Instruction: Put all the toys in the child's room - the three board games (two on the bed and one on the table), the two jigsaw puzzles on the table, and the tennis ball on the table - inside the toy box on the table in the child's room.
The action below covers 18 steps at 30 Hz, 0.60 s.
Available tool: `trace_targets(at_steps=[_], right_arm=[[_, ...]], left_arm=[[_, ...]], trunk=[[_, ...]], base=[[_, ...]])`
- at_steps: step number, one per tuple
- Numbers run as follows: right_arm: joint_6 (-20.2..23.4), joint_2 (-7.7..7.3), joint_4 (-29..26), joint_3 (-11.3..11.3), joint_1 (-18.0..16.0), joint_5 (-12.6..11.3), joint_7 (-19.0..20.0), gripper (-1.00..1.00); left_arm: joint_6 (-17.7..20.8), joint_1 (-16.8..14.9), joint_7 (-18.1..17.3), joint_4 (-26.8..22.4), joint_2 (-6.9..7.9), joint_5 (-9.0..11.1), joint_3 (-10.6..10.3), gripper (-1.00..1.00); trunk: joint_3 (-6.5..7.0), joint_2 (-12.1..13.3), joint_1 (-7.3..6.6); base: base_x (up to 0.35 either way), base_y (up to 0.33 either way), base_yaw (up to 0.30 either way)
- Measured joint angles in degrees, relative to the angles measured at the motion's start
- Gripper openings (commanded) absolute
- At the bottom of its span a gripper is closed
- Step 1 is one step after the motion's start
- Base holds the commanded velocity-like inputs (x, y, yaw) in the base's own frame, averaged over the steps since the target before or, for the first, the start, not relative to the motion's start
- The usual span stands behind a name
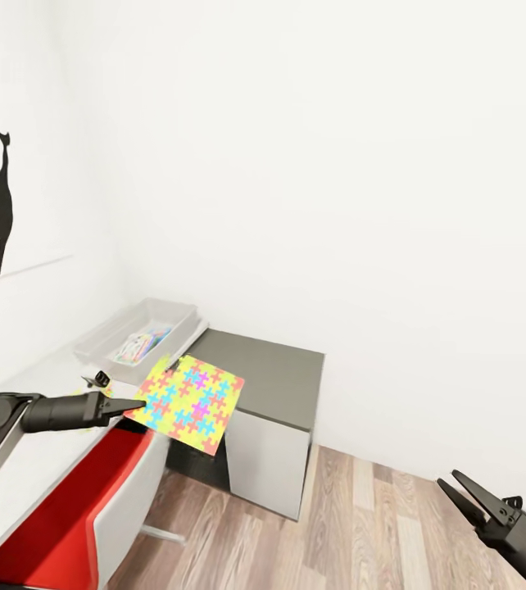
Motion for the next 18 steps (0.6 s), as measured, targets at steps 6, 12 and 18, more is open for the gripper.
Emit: trace_targets(at_steps=[6,12,18], right_arm=[[-0.1,0.29,0.0,-0.1,0.0,0.0,0.1,1.00],[-0.3,0.60,-0.2,-0.1,0.0,0.0,0.1,1.00],[-0.6,0.81,-0.2,0.1,0.0,0.4,0.1,1.00]], left_arm=[[-0.2,1.1,0.0,0.0,0.14,0.1,3.7,-1.00],[-0.3,1.9,0.0,0.0,0.15,0.1,7.5,-1.00],[-0.3,2.6,0.0,0.0,0.16,0.1,10.0,-1.00]], trunk=[[-0.29,0.0,0.00],[-0.35,0.0,0.01],[-0.36,0.0,0.03]], base=[[0.317,-0.021,-0.083],[0.270,0.039,-0.017],[0.144,0.064,-0.003]])
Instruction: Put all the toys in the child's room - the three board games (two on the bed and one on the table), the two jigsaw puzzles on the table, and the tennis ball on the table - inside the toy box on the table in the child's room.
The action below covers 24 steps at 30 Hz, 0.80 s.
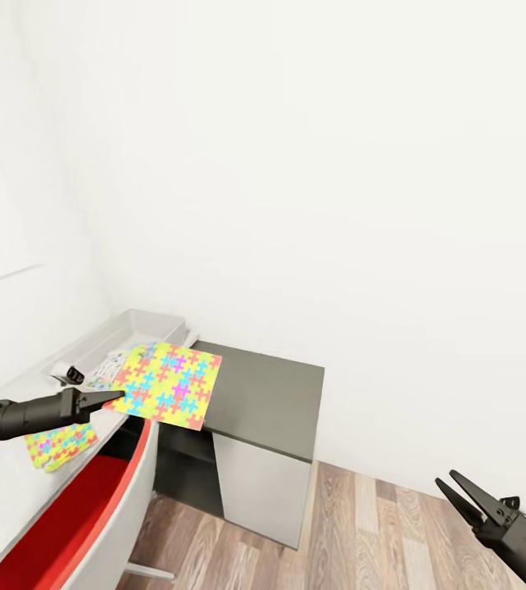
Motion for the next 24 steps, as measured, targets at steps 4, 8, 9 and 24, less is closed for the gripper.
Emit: trace_targets(at_steps=[4,8,9,24], right_arm=[[0.0,-0.02,0.0,0.0,0.0,0.1,0.0,1.00],[-0.1,0.04,-0.2,0.0,0.0,0.2,0.0,1.00],[-0.1,0.03,-0.1,0.0,0.0,0.2,0.0,1.00],[-0.1,0.06,0.1,0.0,0.0,0.1,0.0,1.00]], left_arm=[[0.0,0.1,0.0,0.0,0.00,0.0,0.3,-1.00],[0.0,0.1,0.0,0.1,0.00,0.0,0.3,-1.00],[0.0,0.1,0.0,0.1,0.00,0.0,0.3,-1.00],[0.0,0.1,0.0,0.1,0.00,-0.1,0.3,-1.00]], trunk=[[0.00,0.0,0.00],[0.00,0.0,-0.01],[0.00,0.0,-0.01],[0.00,0.0,-0.03]], base=[[0.048,0.159,0.000],[0.113,0.060,0.000],[0.163,0.029,0.000],[0.276,0.064,0.000]])
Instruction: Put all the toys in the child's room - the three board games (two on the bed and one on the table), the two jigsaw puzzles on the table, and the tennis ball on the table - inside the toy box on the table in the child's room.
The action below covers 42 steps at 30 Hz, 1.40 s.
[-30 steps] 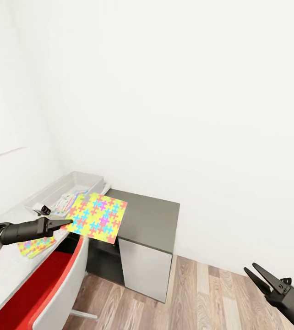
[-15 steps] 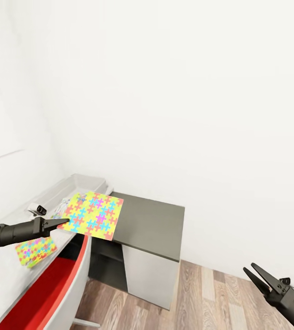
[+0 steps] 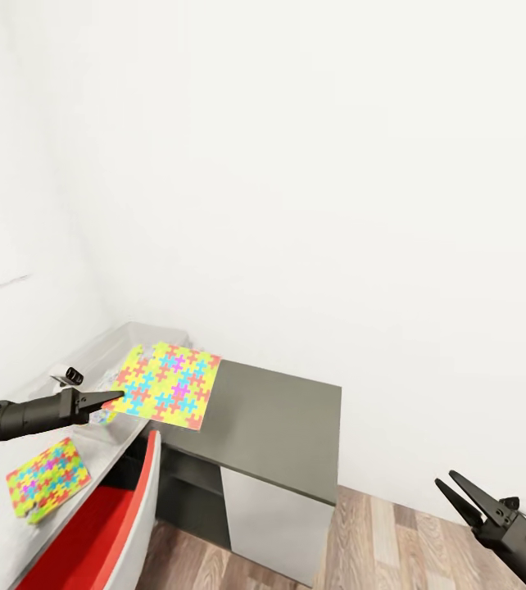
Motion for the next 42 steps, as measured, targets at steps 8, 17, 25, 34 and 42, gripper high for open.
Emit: trace_targets(at_steps=[8,17,25,34,42], right_arm=[[-0.1,0.00,0.0,0.1,0.0,0.0,0.0,1.00],[-0.1,0.00,0.0,0.1,0.0,0.0,0.0,1.00],[-0.1,0.00,0.0,0.1,0.0,0.0,0.0,1.00],[-0.1,0.00,0.0,0.1,0.0,0.0,0.0,1.00],[-0.1,0.00,-0.1,0.1,0.0,0.0,0.0,1.00]], left_arm=[[0.0,0.0,0.0,0.0,0.00,0.0,0.0,-1.00],[0.0,0.0,0.0,0.0,-0.05,0.0,0.0,-1.00],[0.0,0.1,0.0,0.0,-0.08,0.0,0.0,-1.00],[0.0,0.1,0.0,0.0,-0.09,0.0,0.0,-1.00],[-0.1,0.1,0.0,0.0,-0.09,0.0,0.0,-1.00]], trunk=[[0.00,0.0,0.01],[0.00,0.0,0.02],[0.00,0.0,0.02],[0.00,0.0,0.02],[0.00,0.0,0.01]], base=[[0.244,0.074,0.000],[0.163,0.143,0.000],[0.055,0.121,0.000],[0.108,0.064,0.000],[0.163,0.089,0.000]])
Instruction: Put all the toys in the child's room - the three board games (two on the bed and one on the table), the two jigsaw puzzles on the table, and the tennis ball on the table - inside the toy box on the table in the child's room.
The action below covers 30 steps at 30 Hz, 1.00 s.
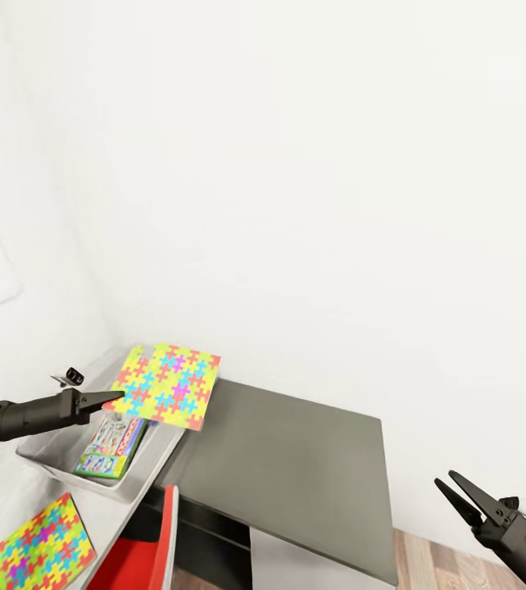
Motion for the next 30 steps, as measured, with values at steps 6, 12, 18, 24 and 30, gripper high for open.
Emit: trace_targets(at_steps=[6,12,18,24,30], right_arm=[[0.0,0.00,0.0,0.0,0.0,0.0,0.0,1.00],[0.0,0.00,0.0,0.0,0.0,0.0,0.0,1.00],[0.1,-0.04,0.0,0.0,0.0,0.0,-0.1,1.00],[0.1,0.00,0.0,0.0,0.0,0.0,0.0,1.00],[0.0,0.00,0.0,0.0,0.0,0.0,0.0,1.00]], left_arm=[[0.0,0.0,0.0,0.0,0.00,0.0,0.0,-1.00],[0.0,0.0,0.0,0.0,0.00,0.0,0.0,-1.00],[0.0,0.0,0.0,0.0,0.00,0.0,0.0,-1.00],[0.0,0.0,0.0,0.0,0.00,0.0,0.0,-1.00],[0.0,0.0,0.0,0.1,0.00,0.0,0.0,-1.00]], trunk=[[0.00,0.0,0.02],[0.00,0.0,0.01],[0.00,0.0,0.02],[0.00,0.0,0.02],[0.00,0.0,0.02]], base=[[0.061,0.029,0.000],[0.110,0.074,0.000],[0.031,0.018,0.000],[0.005,0.003,0.000],[0.000,0.000,0.000]])
